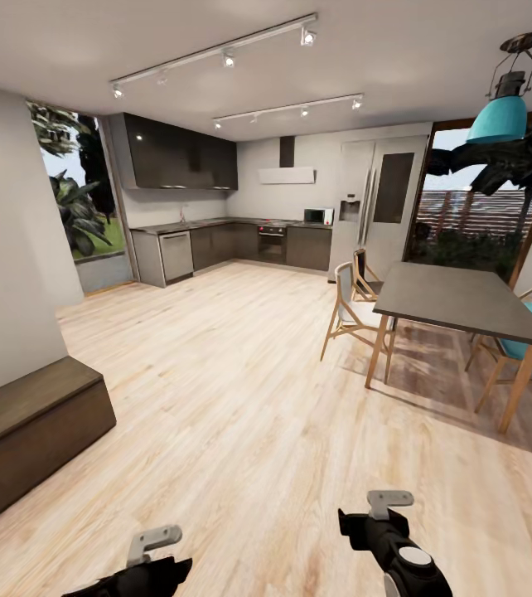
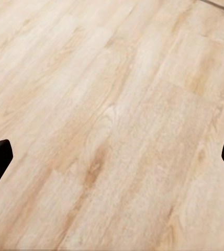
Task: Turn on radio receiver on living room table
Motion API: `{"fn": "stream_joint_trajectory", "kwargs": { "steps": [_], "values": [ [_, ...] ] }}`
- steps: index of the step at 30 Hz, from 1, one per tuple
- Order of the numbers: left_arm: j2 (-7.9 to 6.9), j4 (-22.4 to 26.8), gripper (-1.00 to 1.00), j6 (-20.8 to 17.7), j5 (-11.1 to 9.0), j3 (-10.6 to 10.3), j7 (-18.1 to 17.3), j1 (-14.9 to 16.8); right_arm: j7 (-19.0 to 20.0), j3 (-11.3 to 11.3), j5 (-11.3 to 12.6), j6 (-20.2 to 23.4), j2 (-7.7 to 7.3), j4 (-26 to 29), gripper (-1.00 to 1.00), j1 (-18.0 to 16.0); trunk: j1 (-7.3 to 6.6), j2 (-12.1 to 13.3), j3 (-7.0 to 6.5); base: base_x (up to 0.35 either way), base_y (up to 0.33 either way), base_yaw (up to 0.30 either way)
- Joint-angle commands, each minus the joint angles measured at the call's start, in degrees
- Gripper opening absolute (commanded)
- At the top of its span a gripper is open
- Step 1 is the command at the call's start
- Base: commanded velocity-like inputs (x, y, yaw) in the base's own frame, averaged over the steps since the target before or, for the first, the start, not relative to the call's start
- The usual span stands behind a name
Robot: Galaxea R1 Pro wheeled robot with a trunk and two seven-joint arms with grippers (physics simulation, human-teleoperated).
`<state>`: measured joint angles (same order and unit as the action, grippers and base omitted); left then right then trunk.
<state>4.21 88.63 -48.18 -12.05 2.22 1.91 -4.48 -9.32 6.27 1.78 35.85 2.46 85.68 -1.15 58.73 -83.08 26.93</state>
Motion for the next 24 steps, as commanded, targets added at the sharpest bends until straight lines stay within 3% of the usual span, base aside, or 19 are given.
{"fn": "stream_joint_trajectory", "kwargs": {
  "steps": [1, 6, 15, 24],
  "values": [
    [0.0, 0.02, 1.0, -0.29, 0.02, -0.03, -0.02, 0.0, 0.0, 0.07, 0.02, 0.04, 0.0, 0.0, 1.0, 0.0, 0.0, 0.0, 0.0, 0.0, 0.0, 0.0],
    [0.1, -0.57, 1.0, -0.66, 0.09, -1.15, 0.13, 0.0, 0.0, 0.3, 0.06, 0.14, 0.0, -0.04, 1.0, 0.01, 0.0, 0.0, 0.0, 0.0, 0.0, 0.0],
    [0.21, -2.6, 1.0, -0.23, -0.13, -5.72, 0.8, 0.0, 0.05, 0.45, 0.13, 0.19, 0.0, -0.07, 1.0, 0.01, 0.0, 0.0, 0.0, 0.0, 0.0, 0.0],
    [0.18, -3.24, 1.0, 0.01, -0.02, -5.91, 0.89, 0.0, 3.13, 2.99, 0.37, 0.27, -0.13, -0.38, 1.0, 0.01, 0.0, 0.0, 0.0, 0.0, 0.0, 0.0]
  ]
}}
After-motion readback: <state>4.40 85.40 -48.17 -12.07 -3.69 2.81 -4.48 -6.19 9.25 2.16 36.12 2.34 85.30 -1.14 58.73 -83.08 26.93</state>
